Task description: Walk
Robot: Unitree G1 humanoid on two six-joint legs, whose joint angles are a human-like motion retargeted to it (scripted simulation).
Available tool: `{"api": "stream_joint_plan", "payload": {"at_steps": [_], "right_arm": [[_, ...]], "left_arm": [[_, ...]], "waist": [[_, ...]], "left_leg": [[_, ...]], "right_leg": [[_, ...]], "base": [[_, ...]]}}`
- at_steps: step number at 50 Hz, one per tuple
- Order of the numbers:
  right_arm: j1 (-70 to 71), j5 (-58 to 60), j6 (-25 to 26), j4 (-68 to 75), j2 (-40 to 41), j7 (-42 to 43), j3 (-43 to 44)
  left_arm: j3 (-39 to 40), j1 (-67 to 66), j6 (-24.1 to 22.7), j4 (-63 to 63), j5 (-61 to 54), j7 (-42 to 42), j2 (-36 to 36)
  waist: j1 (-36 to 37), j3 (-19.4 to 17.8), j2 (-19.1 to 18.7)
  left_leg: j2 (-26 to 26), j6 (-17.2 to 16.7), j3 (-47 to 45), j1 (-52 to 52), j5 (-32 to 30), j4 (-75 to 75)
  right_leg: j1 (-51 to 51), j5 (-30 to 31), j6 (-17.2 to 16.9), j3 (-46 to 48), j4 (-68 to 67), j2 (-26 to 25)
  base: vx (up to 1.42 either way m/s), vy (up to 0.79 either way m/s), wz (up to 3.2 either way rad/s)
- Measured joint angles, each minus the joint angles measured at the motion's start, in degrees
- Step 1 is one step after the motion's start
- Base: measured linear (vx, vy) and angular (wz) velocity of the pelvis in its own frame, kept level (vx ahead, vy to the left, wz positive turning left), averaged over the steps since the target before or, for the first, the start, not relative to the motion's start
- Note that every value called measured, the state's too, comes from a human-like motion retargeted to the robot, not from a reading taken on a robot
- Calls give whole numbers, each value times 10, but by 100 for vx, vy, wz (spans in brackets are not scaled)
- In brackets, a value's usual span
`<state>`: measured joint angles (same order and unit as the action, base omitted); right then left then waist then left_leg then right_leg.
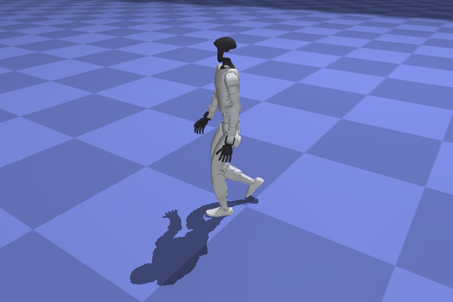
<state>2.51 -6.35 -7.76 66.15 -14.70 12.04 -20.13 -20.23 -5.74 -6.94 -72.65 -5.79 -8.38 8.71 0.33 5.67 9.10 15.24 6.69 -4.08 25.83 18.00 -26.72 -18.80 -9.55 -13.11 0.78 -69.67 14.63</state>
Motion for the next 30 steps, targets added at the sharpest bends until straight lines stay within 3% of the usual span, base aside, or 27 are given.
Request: {"api": "stream_joint_plan", "payload": {"at_steps": [3,7,12,19,25,28,30], "right_arm": [[-6,-2,5,9,9,-17,0],[-23,-7,3,7,14,-25,-3],[-28,-18,4,-7,13,-24,-2],[-36,-12,6,-15,15,-14,-1],[-45,6,0,-5,13,-3,-9],[-43,14,-3,0,8,7,-19],[-40,22,-4,-5,1,14,-25]], "left_arm": [[-7,28,2,19,2,-10,15],[-8,70,2,45,-3,-35,33],[14,133,-3,88,-22,-61,50],[22,183,-23,147,-33,-77,67],[15,165,-24,139,-24,-69,56],[12,134,-18,101,-12,-60,38],[7,109,-11,71,2,-51,24]], "waist": [[-17,-3,-3],[-42,-8,-16],[-59,-18,-53],[-72,-33,-72],[-60,-34,-76],[-47,-32,-103],[-35,-24,-123]], "left_leg": [[10,13,10,-55,15,47],[10,15,21,-118,36,85],[-19,1,35,-204,36,160],[-45,-7,46,-284,74,158],[-71,-23,52,-291,130,-20],[-127,-55,40,-229,89,-229],[-174,-75,33,-160,16,-382]], "right_leg": [[-77,27,23,3,-115,31],[-172,-46,60,17,-178,56],[-262,-91,73,52,-89,31],[-285,-74,39,49,135,-28],[-233,-91,65,45,133,-67],[-194,-116,99,67,127,-109],[-175,-139,123,80,140,-141]], "base": [[3,7,-11],[1,2,-10],[0,0,-5],[2,-3,1],[4,-7,-13],[0,-7,-16],[-2,-7,-13]]}}
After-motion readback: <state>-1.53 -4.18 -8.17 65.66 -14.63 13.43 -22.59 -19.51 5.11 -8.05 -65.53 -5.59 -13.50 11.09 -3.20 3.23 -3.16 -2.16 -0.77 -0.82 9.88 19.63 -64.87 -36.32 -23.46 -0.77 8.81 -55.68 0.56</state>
